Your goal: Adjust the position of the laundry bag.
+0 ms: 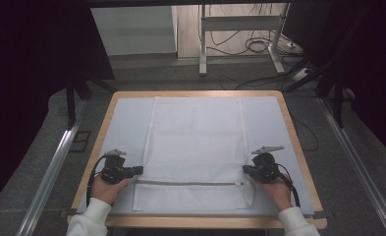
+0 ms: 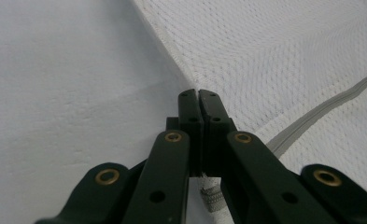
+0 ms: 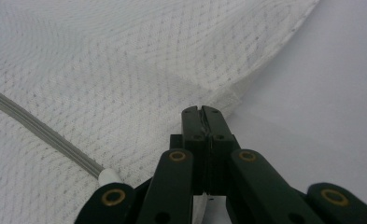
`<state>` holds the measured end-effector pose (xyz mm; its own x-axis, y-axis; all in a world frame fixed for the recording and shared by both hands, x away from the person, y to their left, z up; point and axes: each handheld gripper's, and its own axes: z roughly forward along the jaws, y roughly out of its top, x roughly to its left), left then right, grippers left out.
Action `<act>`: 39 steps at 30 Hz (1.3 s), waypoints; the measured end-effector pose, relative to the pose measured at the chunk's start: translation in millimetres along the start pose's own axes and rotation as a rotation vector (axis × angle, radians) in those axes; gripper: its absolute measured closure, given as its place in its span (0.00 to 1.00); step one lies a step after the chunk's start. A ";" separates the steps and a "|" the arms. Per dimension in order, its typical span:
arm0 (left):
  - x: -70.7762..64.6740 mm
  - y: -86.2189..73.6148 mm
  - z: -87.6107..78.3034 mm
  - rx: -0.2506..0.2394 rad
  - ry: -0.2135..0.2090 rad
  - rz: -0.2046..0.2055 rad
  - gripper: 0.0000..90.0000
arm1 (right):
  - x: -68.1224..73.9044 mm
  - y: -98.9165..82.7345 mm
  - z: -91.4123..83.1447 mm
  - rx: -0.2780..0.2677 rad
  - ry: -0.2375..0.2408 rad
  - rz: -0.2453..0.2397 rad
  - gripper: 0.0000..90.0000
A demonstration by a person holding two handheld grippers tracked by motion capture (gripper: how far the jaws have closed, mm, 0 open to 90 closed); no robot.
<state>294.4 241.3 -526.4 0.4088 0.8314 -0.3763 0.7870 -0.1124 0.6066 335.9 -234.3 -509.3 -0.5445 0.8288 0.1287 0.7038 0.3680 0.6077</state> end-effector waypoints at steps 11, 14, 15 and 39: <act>5.5 -2.9 -1.6 0.000 0.011 -0.012 0.99 | 5.2 1.7 3.7 -0.005 0.007 -0.013 0.98; 4.9 -3.4 -0.6 0.004 0.016 -0.006 0.99 | 3.1 0.1 3.3 -0.001 0.006 -0.009 0.98; 4.9 -3.5 -0.6 0.003 0.016 -0.007 0.99 | 2.2 -0.5 3.2 -0.001 0.005 -0.007 0.98; -2.7 -3.8 -1.9 -0.051 0.105 0.086 0.58 | -3.8 -4.6 -3.2 -0.016 -0.020 -0.017 0.69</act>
<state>289.4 240.5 -526.4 0.4211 0.8726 -0.2475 0.7253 -0.1602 0.6695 333.3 -240.5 -510.0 -0.5473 0.8306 0.1025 0.6867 0.3756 0.6223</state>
